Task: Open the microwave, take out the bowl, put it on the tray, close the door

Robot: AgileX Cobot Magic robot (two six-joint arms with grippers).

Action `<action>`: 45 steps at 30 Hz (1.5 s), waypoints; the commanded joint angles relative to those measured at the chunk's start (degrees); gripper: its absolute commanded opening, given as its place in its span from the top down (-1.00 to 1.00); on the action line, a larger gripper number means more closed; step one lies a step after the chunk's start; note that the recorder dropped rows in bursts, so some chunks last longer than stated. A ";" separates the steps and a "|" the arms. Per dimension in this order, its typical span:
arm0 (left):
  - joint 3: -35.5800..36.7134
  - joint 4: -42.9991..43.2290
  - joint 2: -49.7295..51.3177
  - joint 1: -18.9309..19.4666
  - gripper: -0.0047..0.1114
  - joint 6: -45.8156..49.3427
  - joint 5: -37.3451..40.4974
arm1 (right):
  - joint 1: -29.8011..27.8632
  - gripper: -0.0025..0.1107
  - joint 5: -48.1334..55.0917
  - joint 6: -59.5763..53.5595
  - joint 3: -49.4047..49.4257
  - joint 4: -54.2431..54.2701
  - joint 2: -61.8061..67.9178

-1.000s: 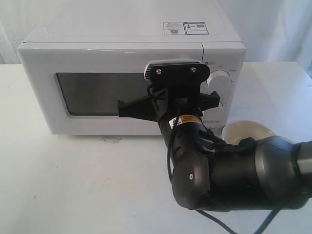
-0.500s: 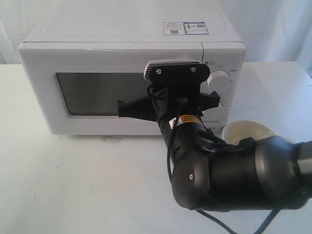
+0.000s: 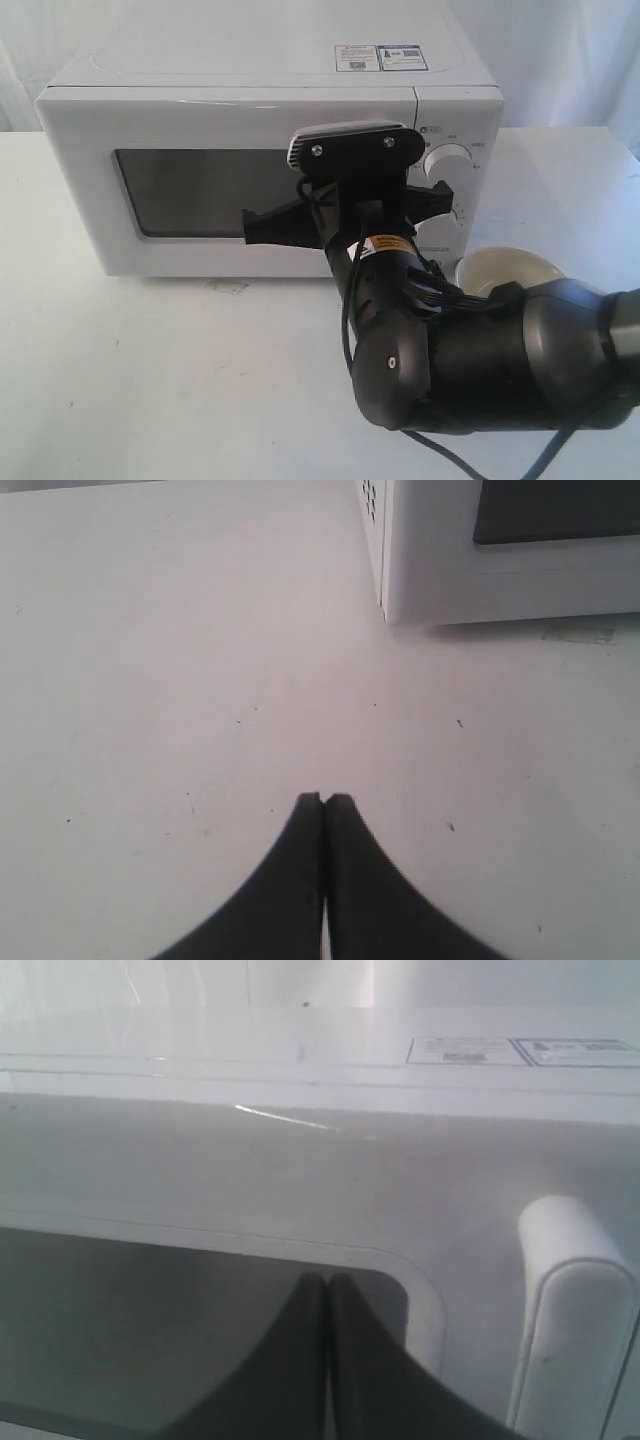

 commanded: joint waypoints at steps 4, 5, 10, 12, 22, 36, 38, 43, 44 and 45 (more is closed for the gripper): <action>0.20 0.23 -0.29 0.26 0.92 0.03 0.17 | -0.04 0.96 5.55 0.36 0.35 2.53 -2.25; 0.20 0.23 -0.29 0.26 0.92 0.03 0.17 | -0.04 0.96 12.11 1.89 0.35 4.47 -4.14; 0.20 0.23 -0.29 0.26 0.92 0.03 0.17 | -0.04 0.96 29.82 -3.44 2.26 11.21 -15.69; 0.20 0.23 -0.29 0.26 0.92 0.03 0.17 | -0.04 0.96 32.88 -6.80 3.10 11.04 -20.54; 0.20 0.23 -0.29 0.26 0.92 0.03 0.17 | -6.81 0.96 45.75 -9.53 13.86 11.04 -41.22; 0.20 0.23 -0.29 0.26 0.92 0.03 0.17 | -29.99 0.96 56.05 -9.40 34.20 11.26 -75.24; 0.20 0.23 -0.29 0.26 0.92 0.03 0.17 | -32.21 0.96 56.05 -9.40 36.63 11.26 -79.94; 0.20 0.23 -0.29 0.26 0.92 0.03 0.17 | -36.28 0.96 56.05 -9.40 40.54 11.26 -89.01; 0.20 0.23 -0.29 0.26 0.92 0.03 0.17 | -37.06 0.96 56.05 -9.40 41.05 11.26 -90.93; 0.20 0.23 -0.29 0.26 0.92 0.03 0.17 | -37.42 0.96 56.05 -9.40 41.53 11.26 -92.03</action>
